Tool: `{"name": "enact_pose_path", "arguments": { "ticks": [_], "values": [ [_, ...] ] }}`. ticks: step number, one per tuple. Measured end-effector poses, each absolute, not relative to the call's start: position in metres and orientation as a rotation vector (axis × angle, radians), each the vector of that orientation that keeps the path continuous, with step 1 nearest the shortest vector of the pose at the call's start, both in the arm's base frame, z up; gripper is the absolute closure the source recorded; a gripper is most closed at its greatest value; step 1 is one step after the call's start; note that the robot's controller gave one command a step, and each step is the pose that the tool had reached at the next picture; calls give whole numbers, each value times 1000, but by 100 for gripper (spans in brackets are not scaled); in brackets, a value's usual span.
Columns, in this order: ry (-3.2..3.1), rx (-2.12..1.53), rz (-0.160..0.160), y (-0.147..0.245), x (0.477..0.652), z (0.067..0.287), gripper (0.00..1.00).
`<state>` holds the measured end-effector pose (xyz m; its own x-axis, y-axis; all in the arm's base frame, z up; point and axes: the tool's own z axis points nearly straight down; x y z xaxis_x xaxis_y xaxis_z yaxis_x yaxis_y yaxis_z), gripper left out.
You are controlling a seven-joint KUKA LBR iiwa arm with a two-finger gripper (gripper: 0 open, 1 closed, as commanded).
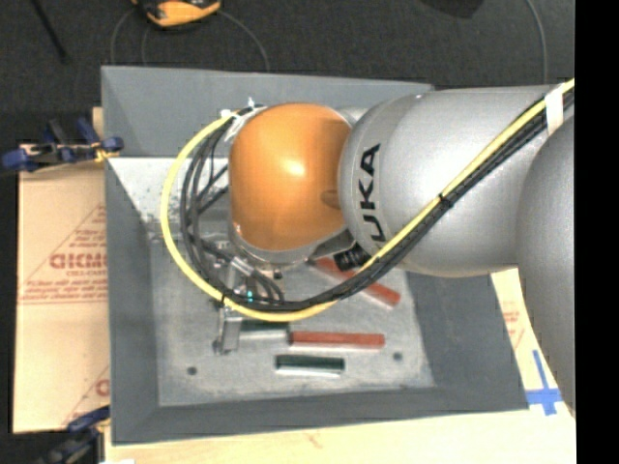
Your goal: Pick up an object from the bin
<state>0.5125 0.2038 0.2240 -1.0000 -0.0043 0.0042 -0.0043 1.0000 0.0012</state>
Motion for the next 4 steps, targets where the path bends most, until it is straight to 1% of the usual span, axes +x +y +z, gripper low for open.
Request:
{"name": "enact_pose_path", "arguments": {
  "ticks": [1, 2, 3, 4],
  "values": [
    [-3144, 2, -4, 203, 514, 227, 0],
    [-3148, -41, -7, 178, 500, 175, 0],
    [-3145, -71, -2, 117, 528, 129, 0],
    [-3142, -53, 8, 78, 541, 115, 0]
  ]
}}
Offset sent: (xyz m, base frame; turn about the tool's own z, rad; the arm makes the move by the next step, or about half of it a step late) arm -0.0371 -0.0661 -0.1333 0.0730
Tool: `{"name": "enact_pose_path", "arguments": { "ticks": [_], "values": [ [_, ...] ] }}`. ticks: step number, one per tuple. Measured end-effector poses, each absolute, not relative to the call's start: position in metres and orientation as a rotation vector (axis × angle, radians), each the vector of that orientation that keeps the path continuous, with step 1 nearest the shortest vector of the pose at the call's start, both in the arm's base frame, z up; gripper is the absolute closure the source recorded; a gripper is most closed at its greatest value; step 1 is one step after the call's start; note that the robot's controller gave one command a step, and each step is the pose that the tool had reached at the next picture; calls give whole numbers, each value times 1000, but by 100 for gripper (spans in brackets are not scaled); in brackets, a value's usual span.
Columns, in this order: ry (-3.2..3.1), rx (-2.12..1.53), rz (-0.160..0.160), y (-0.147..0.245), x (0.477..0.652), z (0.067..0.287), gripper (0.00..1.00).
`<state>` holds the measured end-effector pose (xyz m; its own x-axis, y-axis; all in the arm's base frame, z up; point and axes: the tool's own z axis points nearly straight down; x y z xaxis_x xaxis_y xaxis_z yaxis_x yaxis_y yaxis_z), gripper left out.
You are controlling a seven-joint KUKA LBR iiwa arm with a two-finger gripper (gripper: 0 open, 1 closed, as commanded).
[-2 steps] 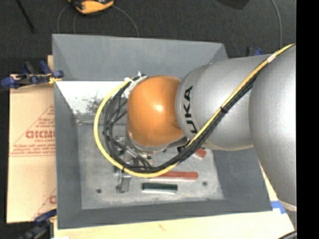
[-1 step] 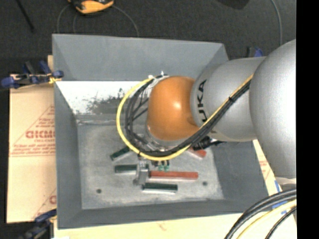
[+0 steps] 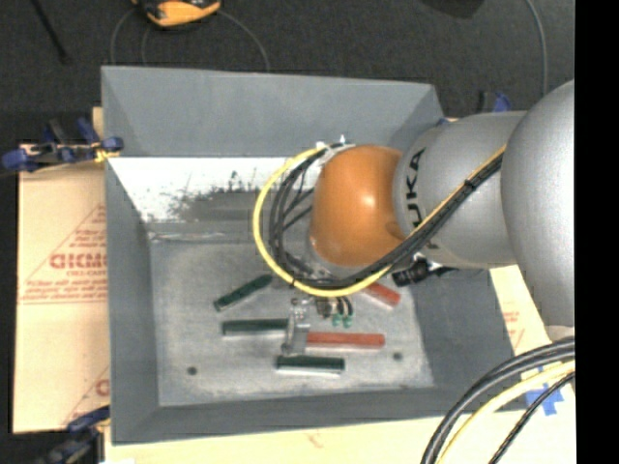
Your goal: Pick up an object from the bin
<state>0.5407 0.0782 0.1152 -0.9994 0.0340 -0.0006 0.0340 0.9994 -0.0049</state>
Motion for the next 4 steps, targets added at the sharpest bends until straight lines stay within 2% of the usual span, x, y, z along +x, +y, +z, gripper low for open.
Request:
{"name": "enact_pose_path", "arguments": {
  "ticks": [1, 2, 3, 4],
  "values": [
    [3134, 187, 5, 115, 522, 71, 100],
    [3134, 190, 5, 115, 522, 71, 100],
    [3136, 126, 4, 158, 502, 214, 100],
    [3137, 127, 4, 158, 502, 213, 100]
  ]
}}
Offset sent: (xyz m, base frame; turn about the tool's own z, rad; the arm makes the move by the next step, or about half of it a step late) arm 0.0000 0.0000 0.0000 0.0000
